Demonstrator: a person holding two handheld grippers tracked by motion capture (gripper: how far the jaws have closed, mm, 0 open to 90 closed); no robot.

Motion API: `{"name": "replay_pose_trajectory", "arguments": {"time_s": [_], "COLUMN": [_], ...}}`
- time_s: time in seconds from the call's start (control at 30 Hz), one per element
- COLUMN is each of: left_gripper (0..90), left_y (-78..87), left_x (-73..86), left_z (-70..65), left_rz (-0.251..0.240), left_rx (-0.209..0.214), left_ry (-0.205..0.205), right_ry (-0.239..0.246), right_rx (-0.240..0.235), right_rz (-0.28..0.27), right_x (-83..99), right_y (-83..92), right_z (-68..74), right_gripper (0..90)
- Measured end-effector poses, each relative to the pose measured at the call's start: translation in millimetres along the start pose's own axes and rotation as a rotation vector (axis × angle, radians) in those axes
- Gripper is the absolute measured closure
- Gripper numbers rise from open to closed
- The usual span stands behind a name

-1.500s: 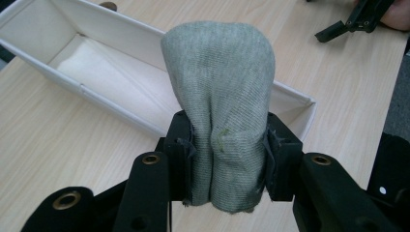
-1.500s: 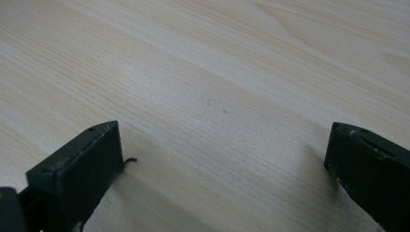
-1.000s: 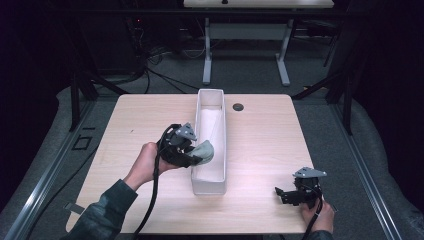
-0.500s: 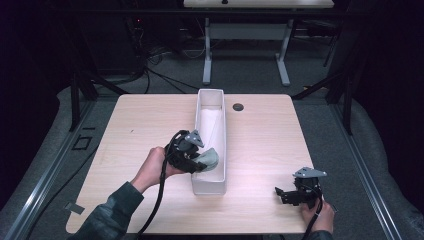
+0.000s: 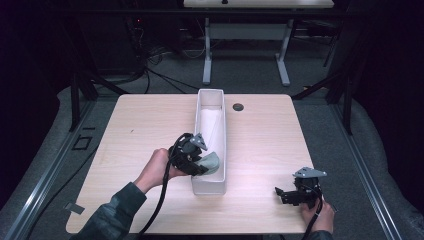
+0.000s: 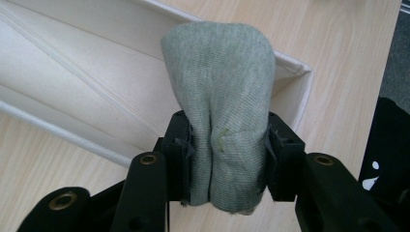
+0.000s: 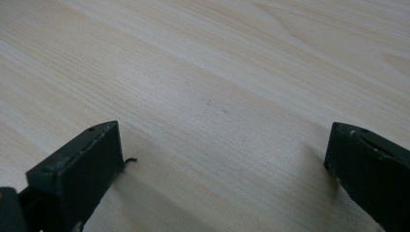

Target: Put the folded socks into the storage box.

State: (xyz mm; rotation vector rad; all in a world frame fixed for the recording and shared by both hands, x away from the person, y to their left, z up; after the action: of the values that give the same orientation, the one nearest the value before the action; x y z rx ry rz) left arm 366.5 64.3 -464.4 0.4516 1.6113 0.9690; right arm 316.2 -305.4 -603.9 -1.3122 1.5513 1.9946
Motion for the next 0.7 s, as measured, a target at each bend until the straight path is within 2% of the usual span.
{"name": "replay_pose_trajectory", "arguments": {"time_s": [0.07, 0.7], "left_gripper": [60.7, 60.0], "left_y": [-0.7, -9.4], "left_x": [-0.4, -1.7], "left_z": [0.0, -2.5], "left_rz": [0.012, 0.047], "left_rx": [0.001, 0.022], "left_ry": [-0.01, -0.017], "right_ry": [0.0, 0.002], "right_rx": [0.0, 0.0], "right_rz": [0.0, 0.0], "right_x": [0.0, 0.0], "right_y": [0.0, -0.1], "right_z": [0.0, -0.1], "right_gripper": [0.0, 0.0]}}
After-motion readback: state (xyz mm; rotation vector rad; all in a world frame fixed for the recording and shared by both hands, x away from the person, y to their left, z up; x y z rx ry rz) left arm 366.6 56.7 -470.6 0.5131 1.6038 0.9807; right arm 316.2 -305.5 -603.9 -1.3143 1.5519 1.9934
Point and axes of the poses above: each handheld gripper's, and its own axes: y roughly backward along the jaws, x roughly out of its underside, z roughly to its left, the point moved 2 cm from there along -y, roughly forward along the jaws, and after that the axes turned 7 degrees about -z, right-handed, at the moved point
